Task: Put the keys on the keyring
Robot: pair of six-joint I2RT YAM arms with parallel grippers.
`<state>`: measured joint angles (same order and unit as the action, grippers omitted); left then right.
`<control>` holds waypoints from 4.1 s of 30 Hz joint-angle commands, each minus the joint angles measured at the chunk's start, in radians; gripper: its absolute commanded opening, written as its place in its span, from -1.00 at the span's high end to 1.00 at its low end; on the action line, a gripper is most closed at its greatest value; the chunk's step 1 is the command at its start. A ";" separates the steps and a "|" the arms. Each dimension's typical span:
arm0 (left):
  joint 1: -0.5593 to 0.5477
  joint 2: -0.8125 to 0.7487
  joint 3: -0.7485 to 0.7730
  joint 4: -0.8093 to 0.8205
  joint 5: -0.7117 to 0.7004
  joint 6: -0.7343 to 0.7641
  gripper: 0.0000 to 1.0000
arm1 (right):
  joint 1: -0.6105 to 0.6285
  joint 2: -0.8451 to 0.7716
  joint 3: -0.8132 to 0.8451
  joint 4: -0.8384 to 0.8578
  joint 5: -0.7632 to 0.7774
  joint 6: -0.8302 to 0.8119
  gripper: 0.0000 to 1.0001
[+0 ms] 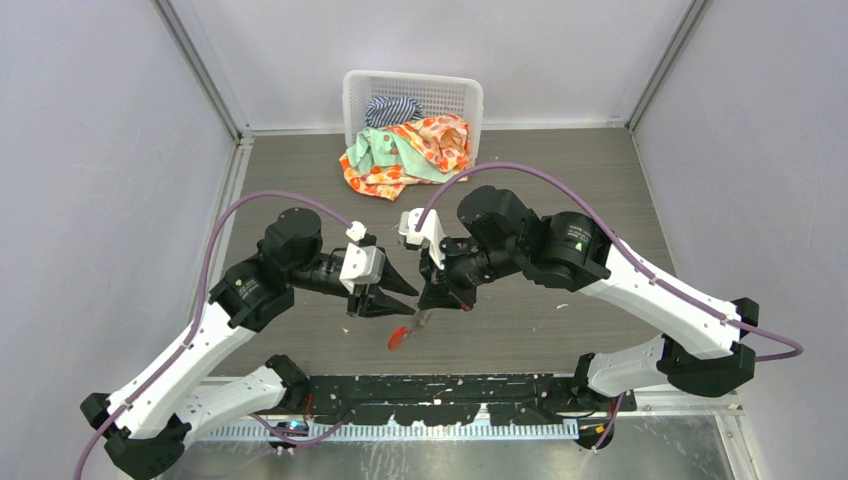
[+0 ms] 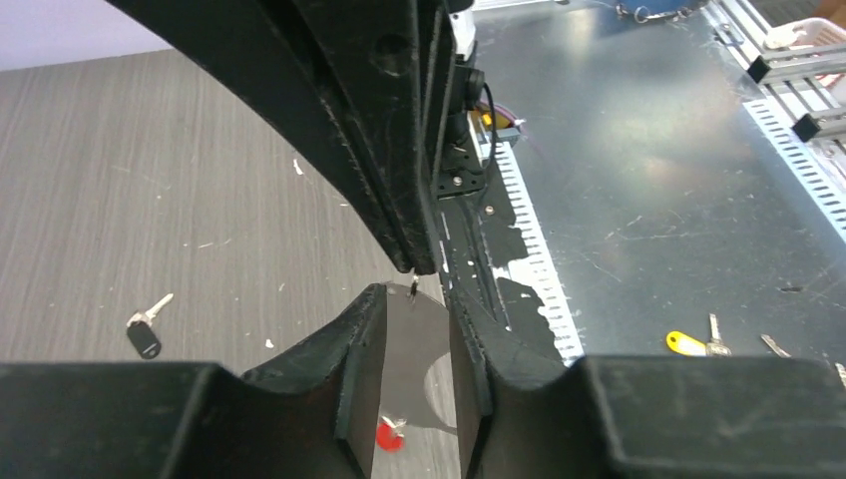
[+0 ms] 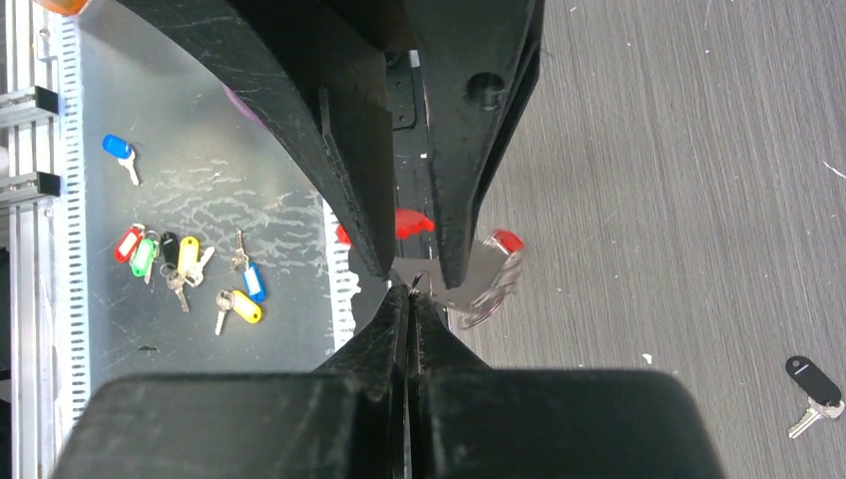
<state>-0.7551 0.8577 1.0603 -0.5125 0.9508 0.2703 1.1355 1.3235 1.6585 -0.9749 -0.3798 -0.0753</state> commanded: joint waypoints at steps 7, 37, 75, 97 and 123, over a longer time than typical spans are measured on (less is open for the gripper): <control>-0.012 0.002 0.026 -0.037 0.064 0.032 0.51 | 0.011 0.012 0.070 0.006 0.003 0.012 0.98; -0.021 -0.008 0.000 -0.006 0.011 -0.018 0.71 | 0.018 0.020 0.093 0.029 -0.006 0.069 0.98; -0.043 0.049 0.191 0.276 0.196 -0.382 0.99 | 0.019 -0.467 -0.506 0.853 0.004 0.217 0.14; -0.043 0.017 0.166 0.298 0.077 -0.399 0.99 | 0.019 -0.489 -0.543 0.885 0.022 0.240 -0.03; -0.041 -0.035 0.078 0.096 -0.031 -0.188 0.15 | 0.019 -0.343 -0.225 0.361 0.116 0.147 0.98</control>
<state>-0.7940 0.8490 1.1172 -0.3450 0.9466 -0.0010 1.1561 0.9257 1.2617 -0.4446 -0.2771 0.1146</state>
